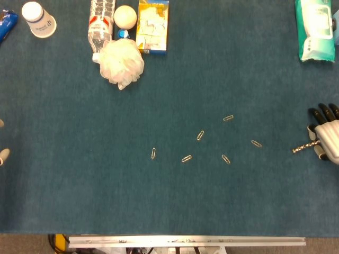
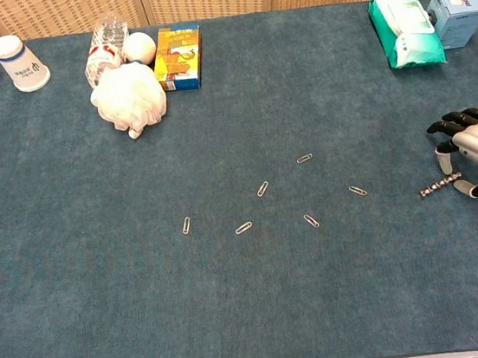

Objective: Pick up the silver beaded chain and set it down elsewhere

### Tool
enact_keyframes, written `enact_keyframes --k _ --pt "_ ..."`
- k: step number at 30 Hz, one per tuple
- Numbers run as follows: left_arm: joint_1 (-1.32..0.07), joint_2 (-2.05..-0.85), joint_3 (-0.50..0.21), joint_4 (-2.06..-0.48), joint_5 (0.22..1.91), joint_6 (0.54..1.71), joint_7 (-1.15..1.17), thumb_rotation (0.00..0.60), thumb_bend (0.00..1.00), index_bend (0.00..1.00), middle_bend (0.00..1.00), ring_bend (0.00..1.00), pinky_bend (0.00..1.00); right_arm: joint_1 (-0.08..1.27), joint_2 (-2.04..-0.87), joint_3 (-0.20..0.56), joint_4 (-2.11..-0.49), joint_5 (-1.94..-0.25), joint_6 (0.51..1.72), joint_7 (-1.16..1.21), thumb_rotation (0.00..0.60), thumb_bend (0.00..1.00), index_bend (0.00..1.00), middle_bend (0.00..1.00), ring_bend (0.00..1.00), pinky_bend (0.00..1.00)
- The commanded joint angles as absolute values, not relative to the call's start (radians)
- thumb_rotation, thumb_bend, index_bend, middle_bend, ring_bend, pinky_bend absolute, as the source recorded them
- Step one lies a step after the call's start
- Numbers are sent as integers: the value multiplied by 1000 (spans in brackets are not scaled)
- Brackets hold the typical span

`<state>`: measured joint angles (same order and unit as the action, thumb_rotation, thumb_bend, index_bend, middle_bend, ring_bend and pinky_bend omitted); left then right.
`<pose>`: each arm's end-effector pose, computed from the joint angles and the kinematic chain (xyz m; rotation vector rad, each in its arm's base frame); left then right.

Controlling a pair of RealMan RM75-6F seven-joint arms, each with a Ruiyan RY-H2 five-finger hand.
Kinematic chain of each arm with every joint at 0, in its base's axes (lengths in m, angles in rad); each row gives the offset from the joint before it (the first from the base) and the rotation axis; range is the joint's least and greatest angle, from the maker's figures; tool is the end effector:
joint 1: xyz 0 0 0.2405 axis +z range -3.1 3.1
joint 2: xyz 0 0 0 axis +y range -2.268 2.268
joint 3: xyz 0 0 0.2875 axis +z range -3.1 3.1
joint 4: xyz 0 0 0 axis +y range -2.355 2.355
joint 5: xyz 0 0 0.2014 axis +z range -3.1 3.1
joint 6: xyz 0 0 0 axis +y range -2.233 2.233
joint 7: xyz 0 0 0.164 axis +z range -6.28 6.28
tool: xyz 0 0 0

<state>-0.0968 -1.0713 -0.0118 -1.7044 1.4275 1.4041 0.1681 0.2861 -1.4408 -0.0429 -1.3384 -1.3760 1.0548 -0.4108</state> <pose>-0.3374 0.1963 0.1747 -1.4489 -0.9196 -0.7140 -0.3588 -0.2393 0.0179 1.8657 -0.8458 0.4122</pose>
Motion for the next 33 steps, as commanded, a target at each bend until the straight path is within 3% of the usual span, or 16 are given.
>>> enact_keyframes --k 1,33 --pt "-97 -1071 -12 -1705 1426 1403 169 600 153 390 290 150 311 287 -1443 -42 -1337 -1374 1054 -412 600 289 532 137 9 79" --pt "-97 -1067 -10 -1711 1425 1402 170 600 154 390 290 149 315 296 -1461 -45 -1320 -1366 1050 -406 600 290 557 137 8 79"
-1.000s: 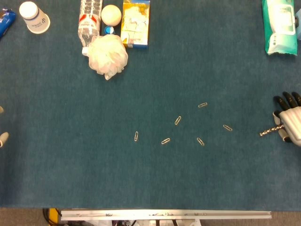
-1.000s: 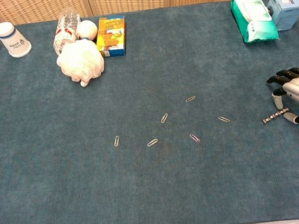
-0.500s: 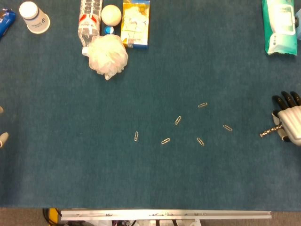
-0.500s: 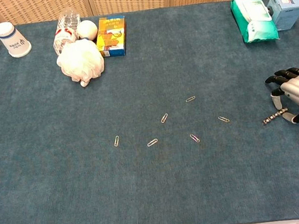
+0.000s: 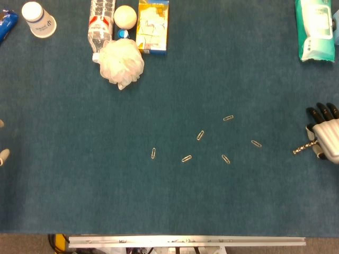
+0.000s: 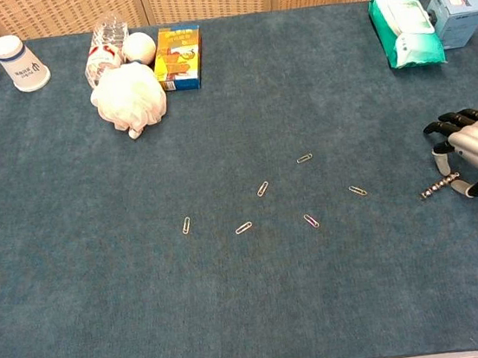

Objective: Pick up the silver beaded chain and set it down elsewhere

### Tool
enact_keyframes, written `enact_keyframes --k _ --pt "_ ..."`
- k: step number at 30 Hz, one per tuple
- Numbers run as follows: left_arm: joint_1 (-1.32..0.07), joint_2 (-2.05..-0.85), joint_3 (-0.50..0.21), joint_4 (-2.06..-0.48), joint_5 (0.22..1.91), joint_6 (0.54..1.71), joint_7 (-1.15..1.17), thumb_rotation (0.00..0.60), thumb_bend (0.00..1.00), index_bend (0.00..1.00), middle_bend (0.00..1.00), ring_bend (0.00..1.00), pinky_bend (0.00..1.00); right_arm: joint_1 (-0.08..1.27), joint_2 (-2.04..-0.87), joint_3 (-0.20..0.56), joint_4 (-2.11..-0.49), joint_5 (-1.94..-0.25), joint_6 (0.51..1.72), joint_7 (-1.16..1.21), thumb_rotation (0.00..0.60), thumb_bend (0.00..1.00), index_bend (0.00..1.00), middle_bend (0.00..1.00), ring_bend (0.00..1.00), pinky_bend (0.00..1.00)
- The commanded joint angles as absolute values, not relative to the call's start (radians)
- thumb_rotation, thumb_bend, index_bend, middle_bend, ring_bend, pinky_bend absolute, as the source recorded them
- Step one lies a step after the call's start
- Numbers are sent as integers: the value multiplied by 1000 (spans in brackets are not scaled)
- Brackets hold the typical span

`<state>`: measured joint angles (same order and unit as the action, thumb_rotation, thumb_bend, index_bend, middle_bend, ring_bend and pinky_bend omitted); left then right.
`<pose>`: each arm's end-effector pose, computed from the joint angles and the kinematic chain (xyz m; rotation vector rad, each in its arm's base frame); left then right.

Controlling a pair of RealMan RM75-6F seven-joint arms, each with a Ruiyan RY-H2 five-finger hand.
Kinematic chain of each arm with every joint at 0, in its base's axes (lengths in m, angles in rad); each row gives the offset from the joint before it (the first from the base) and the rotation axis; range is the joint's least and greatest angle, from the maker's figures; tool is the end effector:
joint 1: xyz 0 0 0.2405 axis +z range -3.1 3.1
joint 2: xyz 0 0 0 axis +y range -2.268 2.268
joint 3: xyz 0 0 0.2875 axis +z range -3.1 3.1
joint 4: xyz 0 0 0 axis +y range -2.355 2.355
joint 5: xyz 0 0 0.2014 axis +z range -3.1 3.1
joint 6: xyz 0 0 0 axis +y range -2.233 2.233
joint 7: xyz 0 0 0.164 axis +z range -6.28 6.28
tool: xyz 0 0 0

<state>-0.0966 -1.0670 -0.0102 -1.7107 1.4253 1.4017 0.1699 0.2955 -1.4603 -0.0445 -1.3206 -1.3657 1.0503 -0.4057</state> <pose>-0.3371 0.1957 0.1751 -1.4496 -0.9238 -0.7103 -0.3584 -0.2422 0.0118 1.8656 -0.8537 0.4150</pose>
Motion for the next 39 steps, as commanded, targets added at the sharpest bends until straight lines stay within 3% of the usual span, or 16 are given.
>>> enact_keyframes --k 1,13,39 --pt "-96 -1067 -10 -1711 1425 1402 170 600 154 390 290 149 315 296 -1461 -45 -1320 -1366 1051 -406 600 290 557 137 8 78" --pt "-96 -1067 -11 -1711 1425 1402 169 600 154 390 290 149 315 289 -1441 -52 -1352 -1393 1082 -392 600 360 627 140 8 78" --pt "-88 -1055 -15 -1719 1424 1420 156 600 154 390 290 149 315 295 -1328 -51 -1577 -1474 1160 -494 600 361 637 140 8 79"
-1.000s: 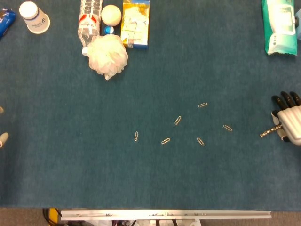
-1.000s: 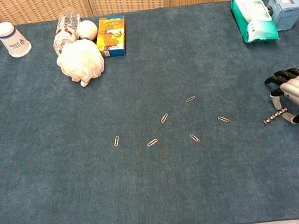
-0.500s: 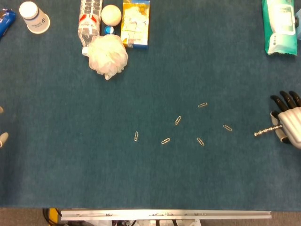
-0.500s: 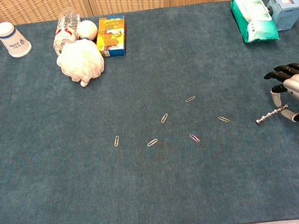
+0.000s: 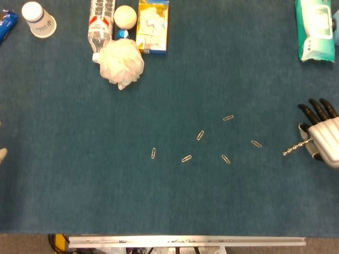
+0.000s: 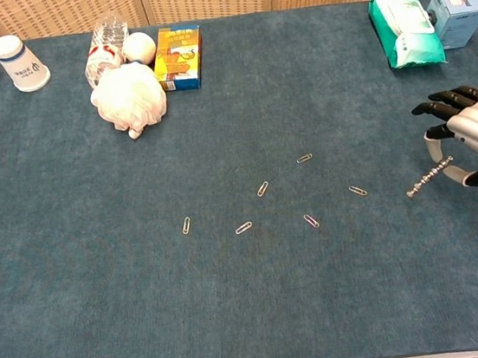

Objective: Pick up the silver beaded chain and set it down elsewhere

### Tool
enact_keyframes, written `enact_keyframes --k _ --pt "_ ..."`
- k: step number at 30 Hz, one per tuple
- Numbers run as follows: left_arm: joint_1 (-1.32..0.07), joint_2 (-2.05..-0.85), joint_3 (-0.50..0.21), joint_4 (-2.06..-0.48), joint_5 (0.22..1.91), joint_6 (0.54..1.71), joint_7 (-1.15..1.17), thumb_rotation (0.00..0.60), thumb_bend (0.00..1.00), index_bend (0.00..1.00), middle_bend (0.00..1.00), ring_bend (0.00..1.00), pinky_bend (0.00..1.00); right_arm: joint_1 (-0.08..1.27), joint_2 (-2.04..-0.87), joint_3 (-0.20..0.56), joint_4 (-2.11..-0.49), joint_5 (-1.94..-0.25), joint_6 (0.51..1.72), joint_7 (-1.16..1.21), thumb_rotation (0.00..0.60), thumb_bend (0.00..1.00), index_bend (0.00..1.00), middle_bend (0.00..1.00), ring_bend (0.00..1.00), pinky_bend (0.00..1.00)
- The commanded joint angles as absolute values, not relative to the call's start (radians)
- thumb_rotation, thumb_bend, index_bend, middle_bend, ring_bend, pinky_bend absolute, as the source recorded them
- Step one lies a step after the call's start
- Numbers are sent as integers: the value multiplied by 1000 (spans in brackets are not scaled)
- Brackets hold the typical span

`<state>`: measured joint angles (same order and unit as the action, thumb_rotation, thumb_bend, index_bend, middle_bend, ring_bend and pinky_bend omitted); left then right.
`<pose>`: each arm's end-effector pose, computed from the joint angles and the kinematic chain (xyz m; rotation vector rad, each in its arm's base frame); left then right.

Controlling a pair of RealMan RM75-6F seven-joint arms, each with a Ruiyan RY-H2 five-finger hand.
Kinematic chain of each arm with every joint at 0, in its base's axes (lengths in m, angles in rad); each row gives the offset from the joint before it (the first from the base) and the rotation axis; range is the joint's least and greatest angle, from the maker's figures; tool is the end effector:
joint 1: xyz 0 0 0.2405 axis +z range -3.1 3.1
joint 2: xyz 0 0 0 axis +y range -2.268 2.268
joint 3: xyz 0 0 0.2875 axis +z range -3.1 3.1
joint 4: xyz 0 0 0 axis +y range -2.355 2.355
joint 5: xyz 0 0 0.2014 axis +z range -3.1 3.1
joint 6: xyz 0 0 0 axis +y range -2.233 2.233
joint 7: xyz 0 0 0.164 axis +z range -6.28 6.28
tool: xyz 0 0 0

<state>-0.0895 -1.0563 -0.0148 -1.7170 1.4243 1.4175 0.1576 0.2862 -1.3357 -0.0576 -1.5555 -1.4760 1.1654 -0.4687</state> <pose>-0.3367 0.1946 0.1813 -1.4290 -0.9204 -0.7227 -0.3086 -0.2310 0.0453 1.8989 -0.7479 0.5697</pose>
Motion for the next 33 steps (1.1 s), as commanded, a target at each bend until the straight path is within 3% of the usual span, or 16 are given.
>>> enact_keyframes --k 1,14,33 --pt "-86 -1052 -16 -1721 1424 1423 156 600 154 390 290 149 315 300 -1325 -46 -1589 -1471 1157 -512 600 361 637 140 8 79" --pt "-61 -1024 -23 -1747 1418 1467 145 600 154 390 290 150 315 361 -1326 -1 -1697 -1394 1098 -701 600 360 637 140 8 79" --pt "-35 -1001 -25 -1768 1415 1498 139 600 154 390 290 150 315 437 -1394 9 -1702 -1283 1039 -837 600 361 637 140 8 79"
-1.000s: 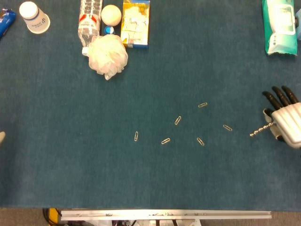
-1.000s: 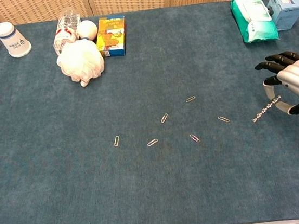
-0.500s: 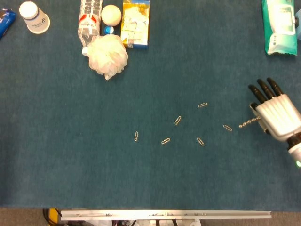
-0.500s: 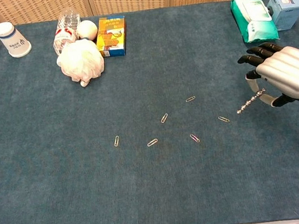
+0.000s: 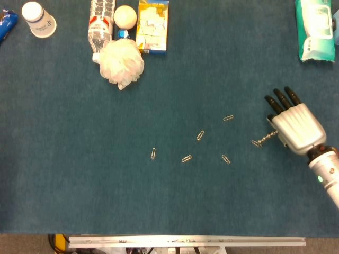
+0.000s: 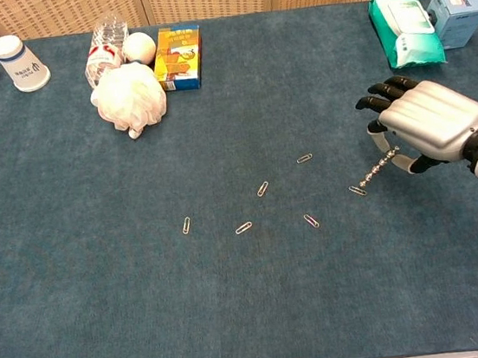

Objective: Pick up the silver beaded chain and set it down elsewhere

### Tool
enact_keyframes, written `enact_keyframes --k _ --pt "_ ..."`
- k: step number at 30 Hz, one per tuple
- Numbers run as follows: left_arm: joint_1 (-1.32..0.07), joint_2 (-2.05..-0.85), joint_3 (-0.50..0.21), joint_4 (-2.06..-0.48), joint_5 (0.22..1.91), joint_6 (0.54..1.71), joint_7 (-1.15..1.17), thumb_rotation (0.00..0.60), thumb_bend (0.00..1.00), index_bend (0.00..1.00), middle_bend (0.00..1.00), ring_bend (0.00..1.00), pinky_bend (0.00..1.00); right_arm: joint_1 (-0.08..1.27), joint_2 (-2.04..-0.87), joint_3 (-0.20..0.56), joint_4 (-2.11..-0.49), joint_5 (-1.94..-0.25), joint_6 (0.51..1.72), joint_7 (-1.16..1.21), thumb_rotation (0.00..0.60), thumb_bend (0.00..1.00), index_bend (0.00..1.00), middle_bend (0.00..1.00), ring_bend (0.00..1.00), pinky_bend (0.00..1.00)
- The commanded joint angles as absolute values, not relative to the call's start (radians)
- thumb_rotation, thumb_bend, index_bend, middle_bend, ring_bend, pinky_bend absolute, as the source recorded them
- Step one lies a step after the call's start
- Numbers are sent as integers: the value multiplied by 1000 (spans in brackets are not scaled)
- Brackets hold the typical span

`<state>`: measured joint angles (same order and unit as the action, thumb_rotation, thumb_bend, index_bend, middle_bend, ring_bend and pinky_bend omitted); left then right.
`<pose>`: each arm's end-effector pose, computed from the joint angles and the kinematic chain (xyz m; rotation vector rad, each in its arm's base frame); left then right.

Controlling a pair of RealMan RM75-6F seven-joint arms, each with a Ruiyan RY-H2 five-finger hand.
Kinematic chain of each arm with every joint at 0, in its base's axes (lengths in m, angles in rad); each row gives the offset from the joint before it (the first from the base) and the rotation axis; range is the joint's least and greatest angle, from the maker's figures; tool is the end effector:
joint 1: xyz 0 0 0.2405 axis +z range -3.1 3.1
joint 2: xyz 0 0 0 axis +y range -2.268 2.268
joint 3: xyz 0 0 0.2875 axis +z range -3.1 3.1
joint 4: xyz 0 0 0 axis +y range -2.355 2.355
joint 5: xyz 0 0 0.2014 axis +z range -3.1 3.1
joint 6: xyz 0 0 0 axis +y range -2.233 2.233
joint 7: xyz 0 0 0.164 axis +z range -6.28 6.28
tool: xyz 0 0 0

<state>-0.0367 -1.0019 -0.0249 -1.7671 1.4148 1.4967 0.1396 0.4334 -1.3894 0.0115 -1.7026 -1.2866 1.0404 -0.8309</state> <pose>-0.3351 0.1793 0.2092 -1.3349 -0.9023 -0.7392 -0.2467 -0.2674 0.0119 2.0309 -0.5876 0.4941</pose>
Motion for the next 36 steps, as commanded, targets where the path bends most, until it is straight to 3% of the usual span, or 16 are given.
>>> enact_keyframes --k 1,12,20,36 --pt "-34 -999 -25 -1768 1415 1500 138 600 154 390 290 150 315 440 -1398 7 -1702 -1280 1039 -841 600 360 637 140 8 79" --pt "-27 -995 -25 -1770 1418 1506 138 600 154 390 291 150 315 460 -1413 -5 -1700 -1264 1041 -850 600 361 637 140 8 79" --pt "-25 -994 -26 -1773 1413 1504 141 600 154 390 291 150 315 493 -1401 38 -1731 -1224 1049 -854 600 361 637 140 8 79" --pt "-13 -982 -27 -1782 1416 1517 135 600 154 390 291 150 315 639 -1455 119 -1690 -973 985 -952 600 360 637 140 8 79"
